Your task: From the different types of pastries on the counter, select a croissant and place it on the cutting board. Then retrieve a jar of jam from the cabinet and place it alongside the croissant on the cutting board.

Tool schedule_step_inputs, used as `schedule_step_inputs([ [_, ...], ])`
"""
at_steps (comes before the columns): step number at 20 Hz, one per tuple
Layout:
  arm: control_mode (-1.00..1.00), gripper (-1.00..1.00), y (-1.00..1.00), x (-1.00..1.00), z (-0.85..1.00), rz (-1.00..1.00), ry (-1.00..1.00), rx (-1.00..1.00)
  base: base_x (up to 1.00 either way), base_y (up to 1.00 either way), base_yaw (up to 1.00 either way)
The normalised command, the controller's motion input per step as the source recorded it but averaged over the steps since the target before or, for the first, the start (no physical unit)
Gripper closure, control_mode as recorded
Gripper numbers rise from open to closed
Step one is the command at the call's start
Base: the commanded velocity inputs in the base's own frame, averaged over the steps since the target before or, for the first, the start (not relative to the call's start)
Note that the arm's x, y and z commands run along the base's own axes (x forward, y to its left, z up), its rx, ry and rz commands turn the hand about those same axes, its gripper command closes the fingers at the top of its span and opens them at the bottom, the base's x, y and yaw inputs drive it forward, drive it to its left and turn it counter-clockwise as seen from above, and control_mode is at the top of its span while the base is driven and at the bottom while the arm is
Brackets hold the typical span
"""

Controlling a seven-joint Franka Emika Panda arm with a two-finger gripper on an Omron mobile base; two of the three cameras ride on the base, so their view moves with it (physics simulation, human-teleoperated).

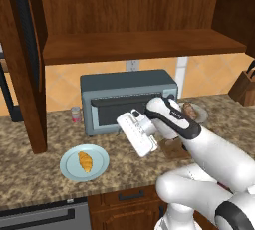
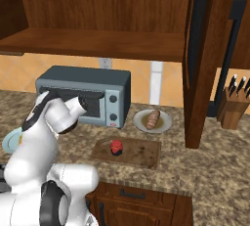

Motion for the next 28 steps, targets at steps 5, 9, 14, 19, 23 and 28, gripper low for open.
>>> schedule_step_inputs([
  [5,-1.0,-1.0,0.61,0.21,0.0,0.38,-0.21,-0.01,0.0,0.0,0.0],
  [9,-1.0,-1.0,0.56,-0.03,0.0,0.24,-0.33,-0.06,0.0,0.0,0.0],
  [14,-1.0,-1.0,0.51,-0.36,0.0,0.04,-0.25,-0.04,0.0,0.0,0.0],
  [19,-1.0,-1.0,0.36,-0.06,0.0,0.05,-0.22,-0.01,0.0,0.0,0.0],
  [23,-1.0,-1.0,0.0,0.6,0.0,0.21,-0.19,-0.01,0.0,0.0,0.0],
  [28,-1.0,-1.0,-0.15,0.47,0.03,0.29,-0.03,-0.15,0.0,0.0,0.0],
])
